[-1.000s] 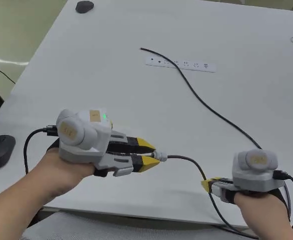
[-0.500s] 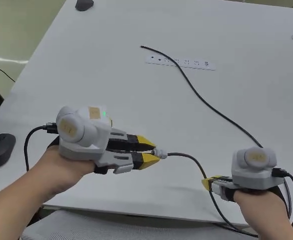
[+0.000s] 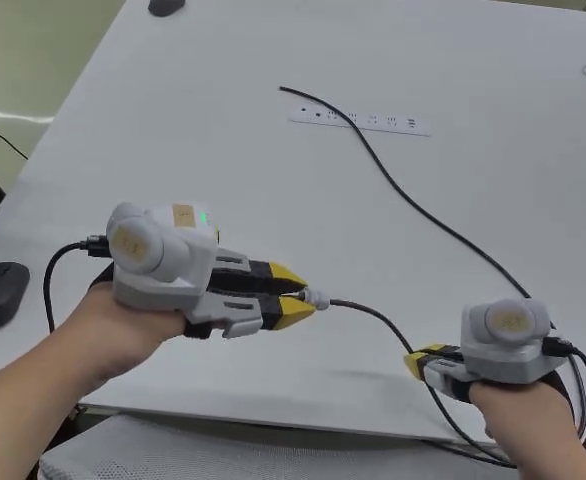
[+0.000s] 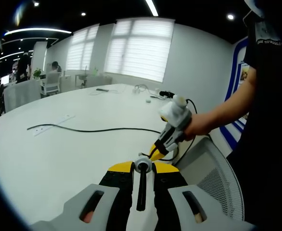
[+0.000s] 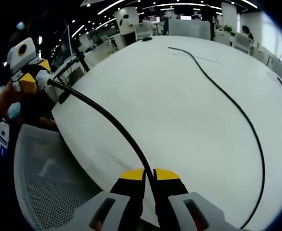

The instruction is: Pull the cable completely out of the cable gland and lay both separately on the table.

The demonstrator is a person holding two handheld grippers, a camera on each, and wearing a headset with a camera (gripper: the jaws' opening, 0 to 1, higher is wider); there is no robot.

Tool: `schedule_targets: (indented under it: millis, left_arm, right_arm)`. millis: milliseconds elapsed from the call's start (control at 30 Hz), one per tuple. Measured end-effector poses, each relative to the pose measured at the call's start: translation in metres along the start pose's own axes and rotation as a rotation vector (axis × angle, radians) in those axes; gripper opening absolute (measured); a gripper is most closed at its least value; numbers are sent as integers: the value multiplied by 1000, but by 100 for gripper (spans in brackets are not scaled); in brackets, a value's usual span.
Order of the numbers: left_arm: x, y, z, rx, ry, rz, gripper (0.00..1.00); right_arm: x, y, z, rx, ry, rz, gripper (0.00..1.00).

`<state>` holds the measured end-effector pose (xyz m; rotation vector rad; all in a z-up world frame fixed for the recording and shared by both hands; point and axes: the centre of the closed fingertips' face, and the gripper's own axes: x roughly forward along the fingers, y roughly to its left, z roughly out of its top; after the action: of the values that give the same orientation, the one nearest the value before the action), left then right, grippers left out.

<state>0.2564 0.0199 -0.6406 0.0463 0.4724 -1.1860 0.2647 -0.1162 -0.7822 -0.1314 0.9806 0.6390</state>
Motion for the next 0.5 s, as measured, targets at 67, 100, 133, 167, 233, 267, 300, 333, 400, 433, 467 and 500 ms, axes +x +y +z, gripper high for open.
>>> schedule_targets:
  millis: [67, 100, 133, 167, 233, 267, 300, 333, 400, 433, 467, 500]
  left_arm:
    - [0, 1, 1, -8, -7, 0, 15]
    - [0, 1, 1, -7, -7, 1, 15]
    - [0, 1, 1, -8, -7, 1, 15]
    - [0, 1, 1, -8, -7, 1, 15]
    - [0, 2, 1, -9, -5, 1, 15]
    - [0, 2, 1, -9, -3, 1, 15]
    - [0, 2, 0, -11, -2, 1, 15]
    - [0, 3, 0, -11, -1, 1, 15]
    - [0, 3, 0, -10, 1, 1, 15]
    - [0, 2, -1, -11, 3, 1, 15]
    - [0, 2, -1, -10, 4, 0, 15]
    - [0, 2, -1, -10, 6, 0, 15]
  right_arm:
    - [0, 0, 0, -17, 5, -4, 2]
    - [0, 0, 0, -28, 7, -8, 3]
    - [0, -1, 1, -40, 7, -13, 4]
    - [-1, -2, 2, -45, 2, -19, 7]
    - [-3, -1, 7, -58, -11, -21, 12]
    - [-4, 1, 9, -63, -10, -18, 13]
    - [-7, 3, 13, -74, -18, -13, 13]
    - [-10, 6, 21, -110, -41, -15, 13]
    - [-14, 10, 31, -170, -57, -20, 16]
    - [-16, 15, 37, -203, -73, -13, 17]
    - [-16, 17, 40, -211, -81, -10, 19]
    - [-18, 23, 45, -229, -89, -3, 20]
